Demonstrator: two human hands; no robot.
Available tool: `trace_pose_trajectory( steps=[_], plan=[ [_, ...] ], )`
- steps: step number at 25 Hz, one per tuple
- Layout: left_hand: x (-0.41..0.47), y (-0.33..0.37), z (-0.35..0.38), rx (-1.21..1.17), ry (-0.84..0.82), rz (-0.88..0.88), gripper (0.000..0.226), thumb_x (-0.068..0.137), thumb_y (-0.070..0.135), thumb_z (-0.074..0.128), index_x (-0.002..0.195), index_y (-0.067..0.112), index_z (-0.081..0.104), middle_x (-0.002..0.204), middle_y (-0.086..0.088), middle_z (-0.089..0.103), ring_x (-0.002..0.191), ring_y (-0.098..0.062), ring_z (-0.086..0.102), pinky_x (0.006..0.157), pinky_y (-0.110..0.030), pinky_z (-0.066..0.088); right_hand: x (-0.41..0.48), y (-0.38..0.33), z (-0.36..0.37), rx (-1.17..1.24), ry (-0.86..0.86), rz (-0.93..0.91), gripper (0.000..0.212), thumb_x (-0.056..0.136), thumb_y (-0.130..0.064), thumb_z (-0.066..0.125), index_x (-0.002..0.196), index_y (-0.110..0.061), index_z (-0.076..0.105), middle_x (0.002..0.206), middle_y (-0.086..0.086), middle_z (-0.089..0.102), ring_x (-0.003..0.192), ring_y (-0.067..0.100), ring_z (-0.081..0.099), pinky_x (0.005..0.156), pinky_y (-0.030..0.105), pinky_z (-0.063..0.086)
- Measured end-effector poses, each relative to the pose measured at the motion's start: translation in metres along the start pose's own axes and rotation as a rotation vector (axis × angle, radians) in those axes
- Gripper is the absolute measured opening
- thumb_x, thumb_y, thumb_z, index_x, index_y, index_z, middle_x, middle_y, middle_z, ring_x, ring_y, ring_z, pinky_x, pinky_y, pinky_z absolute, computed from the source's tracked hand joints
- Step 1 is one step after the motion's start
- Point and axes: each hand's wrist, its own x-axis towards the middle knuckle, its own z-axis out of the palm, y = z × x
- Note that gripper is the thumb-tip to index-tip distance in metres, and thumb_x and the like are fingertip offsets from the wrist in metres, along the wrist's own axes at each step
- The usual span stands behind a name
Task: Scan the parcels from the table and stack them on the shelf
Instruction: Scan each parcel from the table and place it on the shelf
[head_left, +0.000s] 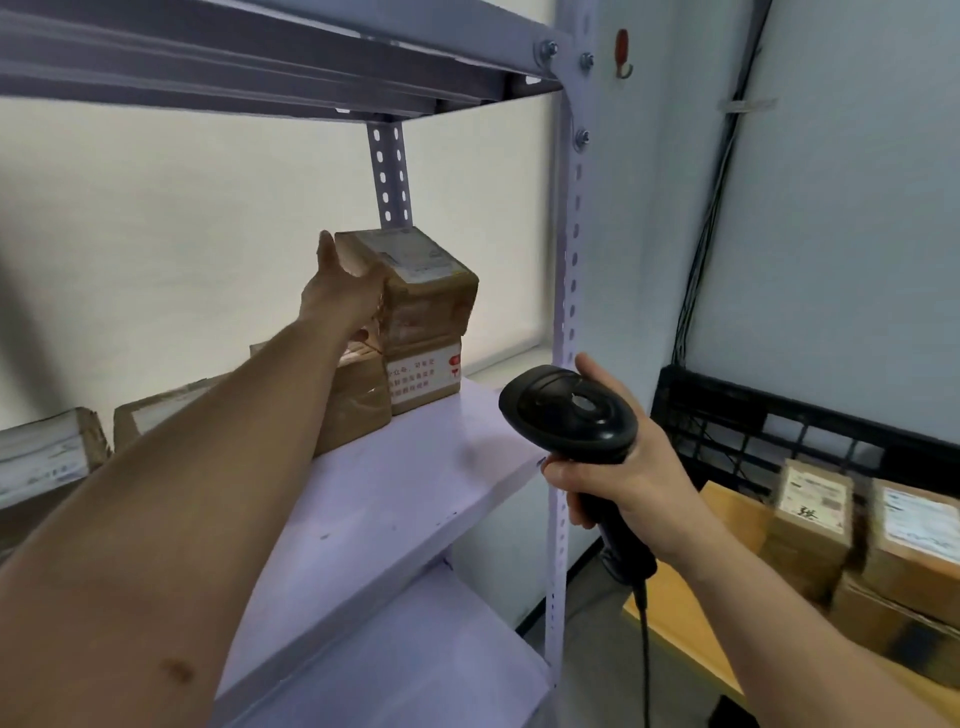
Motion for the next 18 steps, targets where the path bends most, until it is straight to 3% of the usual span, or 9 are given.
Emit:
trace_pose_trajectory(
  steps=[3,5,8,13,18],
  plan=[
    [0.008,-0.001,0.001,0.179,0.036,0.181,0.054,0.098,0.049,0.037,0.143,0.020,0.042,0.140,-0.008,0.050,0.119,-0.030,0.052,0.097,-0.042,0.048,0.002,0.003,0.005,-0.002,-0.007,0.003,0.099,0.064,-0.005,0.076,0.143,-0.049,0.035,0.103,0.012,0.066,0.052,0.030,0.058,0.053,0.038,0.052],
    [0.008,-0.005,0.003,0.225,-0.034,0.195,0.064,0.090,0.063,0.046,0.136,0.019,0.047,0.132,-0.002,0.056,0.118,-0.027,0.053,0.100,-0.039,0.045,0.001,0.004,0.008,0.005,-0.007,0.004,0.099,0.064,-0.004,0.076,0.142,-0.050,0.035,0.105,0.013,0.066,0.051,0.029,0.058,0.052,0.037,0.052],
    [0.005,-0.012,0.008,0.337,-0.066,0.225,0.076,0.080,0.048,0.070,0.141,0.018,0.036,0.132,-0.003,0.055,0.121,-0.027,0.051,0.095,-0.038,0.043,-0.001,0.004,0.008,0.008,0.003,-0.001,0.099,0.069,0.006,0.077,0.140,-0.050,0.037,0.101,0.013,0.066,0.050,0.028,0.058,0.050,0.035,0.051],
    [0.007,-0.010,0.015,0.418,-0.012,0.220,0.072,0.083,0.036,0.067,0.143,0.017,0.031,0.133,-0.011,0.054,0.123,-0.034,0.049,0.091,-0.041,0.042,-0.010,0.001,-0.001,-0.001,0.020,-0.019,0.095,0.077,0.016,0.069,0.136,-0.051,0.037,0.097,0.009,0.066,0.050,0.028,0.056,0.050,0.034,0.051],
    [-0.007,-0.011,0.019,0.424,0.023,0.190,0.098,0.080,0.044,0.069,0.152,0.023,0.008,0.148,-0.014,0.036,0.133,-0.036,0.038,0.102,-0.047,0.037,-0.028,-0.002,-0.016,-0.019,0.022,-0.022,0.095,0.077,0.016,0.068,0.134,-0.052,0.035,0.092,0.009,0.067,0.049,0.028,0.057,0.049,0.034,0.052]
  ],
)
